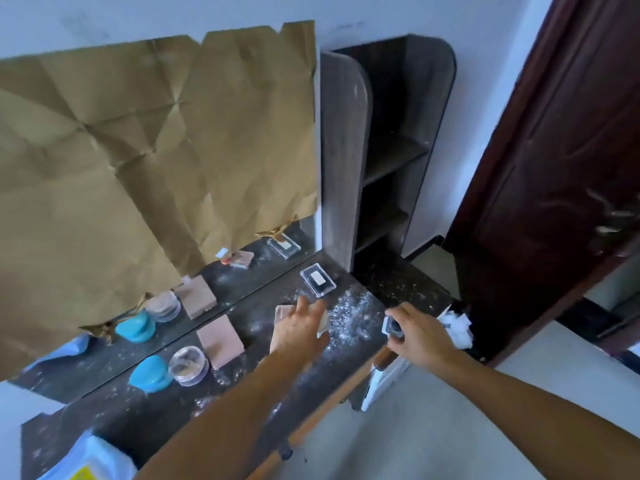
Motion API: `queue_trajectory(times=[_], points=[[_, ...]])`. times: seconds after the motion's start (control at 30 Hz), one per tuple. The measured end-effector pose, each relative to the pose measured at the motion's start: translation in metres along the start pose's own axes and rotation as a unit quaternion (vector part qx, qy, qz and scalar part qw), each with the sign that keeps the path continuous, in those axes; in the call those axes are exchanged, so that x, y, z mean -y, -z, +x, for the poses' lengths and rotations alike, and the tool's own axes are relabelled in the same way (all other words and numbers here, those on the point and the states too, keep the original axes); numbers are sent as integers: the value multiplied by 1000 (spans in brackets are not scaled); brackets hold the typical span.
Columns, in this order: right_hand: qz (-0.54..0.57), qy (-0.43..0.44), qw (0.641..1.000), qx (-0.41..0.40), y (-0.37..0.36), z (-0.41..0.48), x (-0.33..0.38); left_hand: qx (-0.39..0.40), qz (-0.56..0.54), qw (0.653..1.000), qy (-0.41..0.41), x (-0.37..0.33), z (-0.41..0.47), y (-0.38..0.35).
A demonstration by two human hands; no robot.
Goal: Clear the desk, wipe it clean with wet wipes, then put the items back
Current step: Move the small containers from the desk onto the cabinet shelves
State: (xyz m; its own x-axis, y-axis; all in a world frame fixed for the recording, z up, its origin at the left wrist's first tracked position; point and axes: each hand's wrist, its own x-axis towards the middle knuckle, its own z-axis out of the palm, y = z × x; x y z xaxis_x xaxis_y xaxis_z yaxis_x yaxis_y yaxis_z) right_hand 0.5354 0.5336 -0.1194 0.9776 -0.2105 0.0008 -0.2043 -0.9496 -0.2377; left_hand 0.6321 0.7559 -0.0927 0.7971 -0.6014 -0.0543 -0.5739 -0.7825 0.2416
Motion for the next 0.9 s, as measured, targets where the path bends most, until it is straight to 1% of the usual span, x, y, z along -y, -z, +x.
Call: queue_trajectory(times=[0.2,0.47,0.57,0.73,0.83,0.9], points=[[30,-47,998,-28,32,-5,-88,9,8,999,-39,-80,61,-1],[9,-52,999,2,30,47,-177,16,-15,999,-23,-132,176,-28],[1,-48,999,7,30,84,-211,24,-27,999,-6,-140,232,-42],[4,-51,998,29,37,139,-258,28,-32,998,48,-149,324,-50],[21,-46,998,32,41,163,-281,29,-53,993,98,-153,368,-51],[27,-25,998,45,39,178,-295,23,-68,990,121,-157,391,-54]])
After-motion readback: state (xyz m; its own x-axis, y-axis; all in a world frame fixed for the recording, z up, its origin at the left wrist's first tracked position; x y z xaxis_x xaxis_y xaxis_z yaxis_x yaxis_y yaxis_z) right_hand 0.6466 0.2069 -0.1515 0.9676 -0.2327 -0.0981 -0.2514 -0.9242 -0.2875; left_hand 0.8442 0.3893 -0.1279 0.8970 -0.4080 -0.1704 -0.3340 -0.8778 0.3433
